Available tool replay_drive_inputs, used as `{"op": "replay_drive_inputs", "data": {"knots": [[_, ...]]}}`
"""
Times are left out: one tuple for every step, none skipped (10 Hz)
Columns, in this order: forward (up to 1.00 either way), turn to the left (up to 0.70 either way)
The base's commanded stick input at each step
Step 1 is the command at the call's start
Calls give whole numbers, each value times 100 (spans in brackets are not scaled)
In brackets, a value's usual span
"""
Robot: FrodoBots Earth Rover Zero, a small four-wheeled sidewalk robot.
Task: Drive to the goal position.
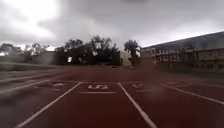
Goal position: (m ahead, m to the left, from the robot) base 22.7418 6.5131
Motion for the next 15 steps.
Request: {"op": "replay_drive_inputs", "data": {"knots": [[45, 0], [45, 0], [45, 0], [45, 0], [45, 0], [45, 0], [45, 0], [45, 0], [45, 0], [45, 0], [45, 0], [45, 0], [45, 0], [45, 0], [45, 0]]}}
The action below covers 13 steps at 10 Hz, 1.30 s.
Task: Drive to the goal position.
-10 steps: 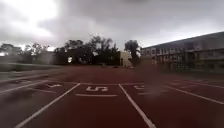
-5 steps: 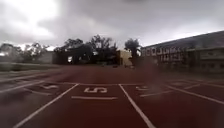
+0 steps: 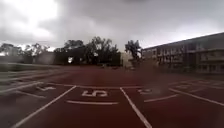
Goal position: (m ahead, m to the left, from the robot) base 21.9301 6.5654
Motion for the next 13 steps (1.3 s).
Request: {"op": "replay_drive_inputs", "data": {"knots": [[45, 0], [45, 0], [45, 0], [45, 0], [45, 0], [45, 0], [45, 0], [45, 0], [45, 0], [45, 0], [45, 0], [45, 0], [45, 0]]}}
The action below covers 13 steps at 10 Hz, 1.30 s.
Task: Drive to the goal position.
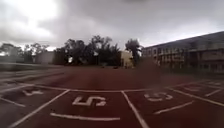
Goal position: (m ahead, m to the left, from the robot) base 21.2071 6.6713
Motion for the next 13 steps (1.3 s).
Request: {"op": "replay_drive_inputs", "data": {"knots": [[45, 0], [45, 0], [45, 0], [45, 0], [45, 0], [45, 0], [45, 0], [45, 0], [45, 0], [45, 0], [45, 0], [45, 0], [45, 0]]}}
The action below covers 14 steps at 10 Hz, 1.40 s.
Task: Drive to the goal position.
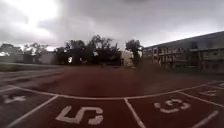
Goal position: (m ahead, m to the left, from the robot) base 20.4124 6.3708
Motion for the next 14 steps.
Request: {"op": "replay_drive_inputs", "data": {"knots": [[45, 0], [45, 0], [45, 0], [45, 0], [45, 0], [45, 0], [45, 0], [45, 0], [45, 0], [45, 0], [45, 0], [45, 0], [45, 0], [45, 0]]}}
